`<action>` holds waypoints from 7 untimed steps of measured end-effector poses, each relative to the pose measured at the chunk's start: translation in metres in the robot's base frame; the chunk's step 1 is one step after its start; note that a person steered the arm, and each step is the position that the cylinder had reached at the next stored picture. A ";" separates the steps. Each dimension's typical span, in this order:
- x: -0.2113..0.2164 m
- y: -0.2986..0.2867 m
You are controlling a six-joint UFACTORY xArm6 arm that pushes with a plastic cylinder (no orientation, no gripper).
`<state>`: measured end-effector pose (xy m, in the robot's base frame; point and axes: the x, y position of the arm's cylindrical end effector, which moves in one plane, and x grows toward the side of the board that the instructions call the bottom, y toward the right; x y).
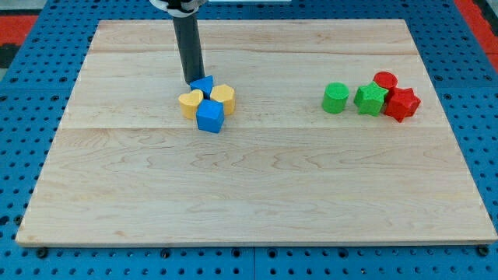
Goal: Push the group of blocks left a bit
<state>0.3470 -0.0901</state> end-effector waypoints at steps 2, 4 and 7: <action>-0.028 -0.004; -0.044 0.035; -0.044 0.042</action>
<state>0.3034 -0.0480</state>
